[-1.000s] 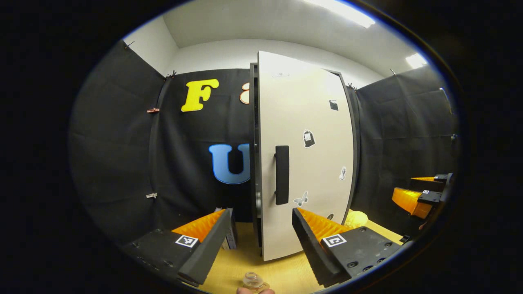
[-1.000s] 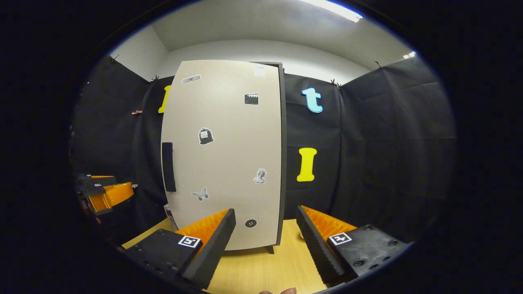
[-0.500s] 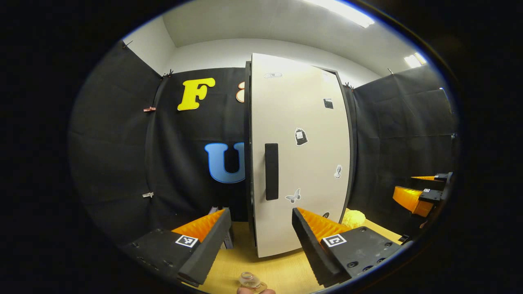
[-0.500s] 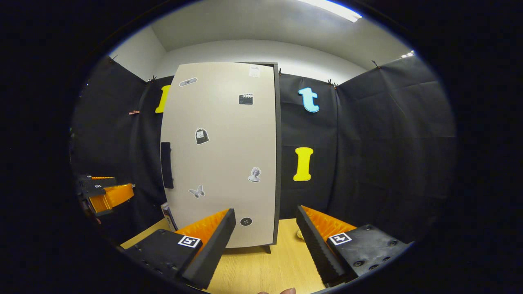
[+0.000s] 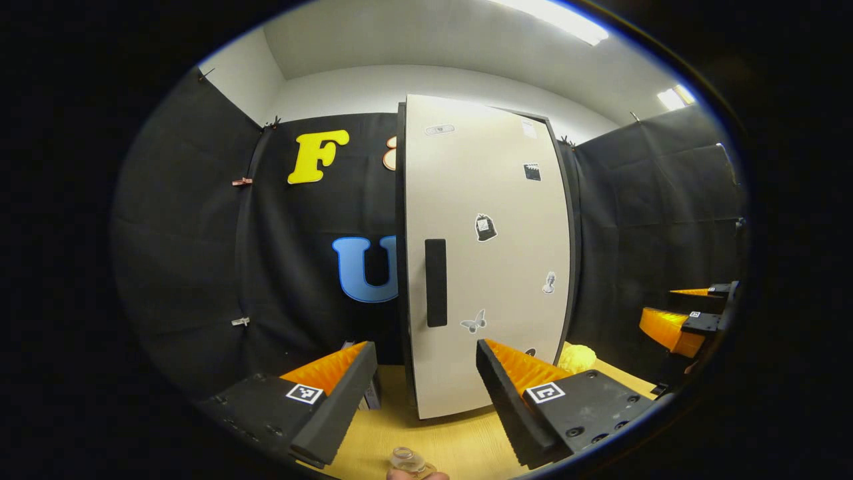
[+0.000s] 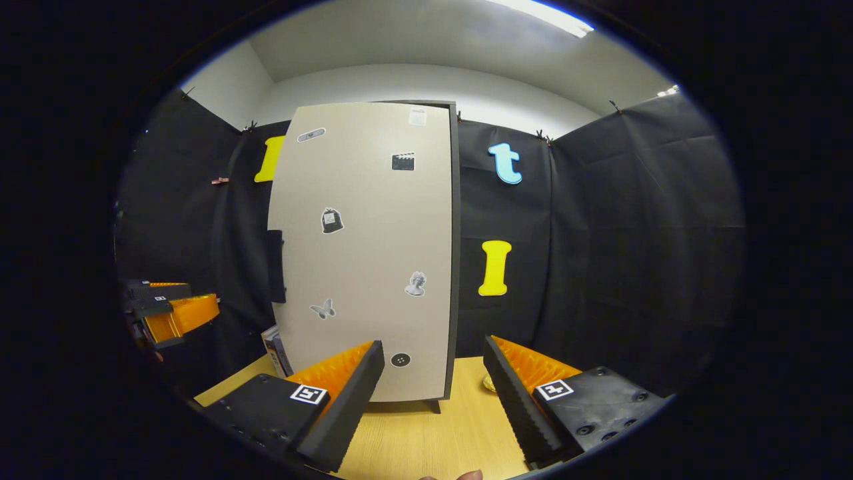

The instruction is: Open the cabinet door with the right hand, grasp the bottle in the cabinet with the left hand and place it on the coaster, then close the cabinet door with the right hand.

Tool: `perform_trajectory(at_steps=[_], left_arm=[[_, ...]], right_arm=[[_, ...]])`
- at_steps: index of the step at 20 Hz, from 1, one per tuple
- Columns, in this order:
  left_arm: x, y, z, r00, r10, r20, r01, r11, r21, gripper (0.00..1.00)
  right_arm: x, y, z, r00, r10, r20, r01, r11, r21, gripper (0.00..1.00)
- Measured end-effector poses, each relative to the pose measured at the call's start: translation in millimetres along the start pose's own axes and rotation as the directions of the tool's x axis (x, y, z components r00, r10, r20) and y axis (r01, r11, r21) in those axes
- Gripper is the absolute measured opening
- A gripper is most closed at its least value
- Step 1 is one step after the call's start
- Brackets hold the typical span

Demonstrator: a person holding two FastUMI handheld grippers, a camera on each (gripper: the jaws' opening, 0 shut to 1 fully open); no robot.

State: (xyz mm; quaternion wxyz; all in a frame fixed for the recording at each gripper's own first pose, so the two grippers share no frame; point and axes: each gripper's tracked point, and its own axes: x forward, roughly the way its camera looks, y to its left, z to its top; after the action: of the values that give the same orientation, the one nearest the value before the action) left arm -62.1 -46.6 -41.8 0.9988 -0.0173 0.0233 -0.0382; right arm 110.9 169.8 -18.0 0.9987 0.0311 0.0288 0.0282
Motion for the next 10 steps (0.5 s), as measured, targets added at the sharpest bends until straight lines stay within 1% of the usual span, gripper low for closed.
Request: perform_trajectory(at_steps=[10], left_arm=[[2, -15, 5, 1.0, -0.021, 0.01, 0.021, 1.0, 0.006, 0.95]], right_arm=[[-2, -9, 1, 1.0, -0.008, 0.0, 0.008, 1.0, 0.008, 0.97]])
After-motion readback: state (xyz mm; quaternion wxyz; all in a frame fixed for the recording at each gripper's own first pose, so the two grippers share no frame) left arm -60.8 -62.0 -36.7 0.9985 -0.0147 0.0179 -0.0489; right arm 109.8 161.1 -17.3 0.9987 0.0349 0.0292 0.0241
